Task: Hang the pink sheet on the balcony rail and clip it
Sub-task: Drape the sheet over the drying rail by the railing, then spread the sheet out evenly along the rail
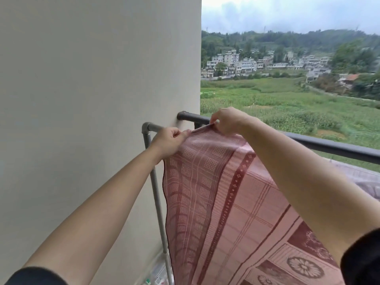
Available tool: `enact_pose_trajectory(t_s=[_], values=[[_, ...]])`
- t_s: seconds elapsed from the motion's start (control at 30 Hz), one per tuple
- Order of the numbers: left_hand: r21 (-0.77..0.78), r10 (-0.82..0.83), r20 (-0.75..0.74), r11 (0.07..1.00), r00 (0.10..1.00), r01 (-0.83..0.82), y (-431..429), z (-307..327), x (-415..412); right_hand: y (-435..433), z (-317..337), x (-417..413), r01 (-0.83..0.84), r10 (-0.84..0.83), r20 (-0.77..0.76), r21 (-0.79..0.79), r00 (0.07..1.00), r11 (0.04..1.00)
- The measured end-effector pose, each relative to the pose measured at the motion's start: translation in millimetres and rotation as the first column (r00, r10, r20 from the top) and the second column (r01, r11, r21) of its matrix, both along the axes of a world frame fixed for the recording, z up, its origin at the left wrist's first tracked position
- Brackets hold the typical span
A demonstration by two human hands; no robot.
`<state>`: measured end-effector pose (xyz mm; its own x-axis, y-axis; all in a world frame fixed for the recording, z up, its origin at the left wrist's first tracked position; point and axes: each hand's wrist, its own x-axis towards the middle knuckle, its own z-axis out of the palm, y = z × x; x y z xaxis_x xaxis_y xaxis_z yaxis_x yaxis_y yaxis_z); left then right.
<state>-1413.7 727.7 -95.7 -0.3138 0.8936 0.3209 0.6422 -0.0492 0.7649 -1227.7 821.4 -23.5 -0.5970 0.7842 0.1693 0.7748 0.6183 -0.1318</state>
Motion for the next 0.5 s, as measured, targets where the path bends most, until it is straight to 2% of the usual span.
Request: enact_pose_trajectory(t_s=[0.1,0.23,0.37,0.5], values=[[-0.034,-0.090,0.113,0.995,0.989,0.095,-4,-14,-33,-1,-14,-34,-0.006,0.006,-0.043,0.009,0.999,1.000],[0.038,-0.117,0.260,0.993,0.958,0.111,0,-30,-61,3,-22,-65,-0.035,0.035,-0.065,0.002,0.997,0.999],[0.019,-0.137,0.388,0.990,0.912,0.140,3,-40,-79,12,-20,-82,-0.038,0.048,0.069,-0.132,0.996,0.991],[0.079,-0.195,0.476,0.981,0.858,0.179,9,-37,-88,18,-18,-90,-0.008,0.027,0.156,-0.121,0.987,0.993]])
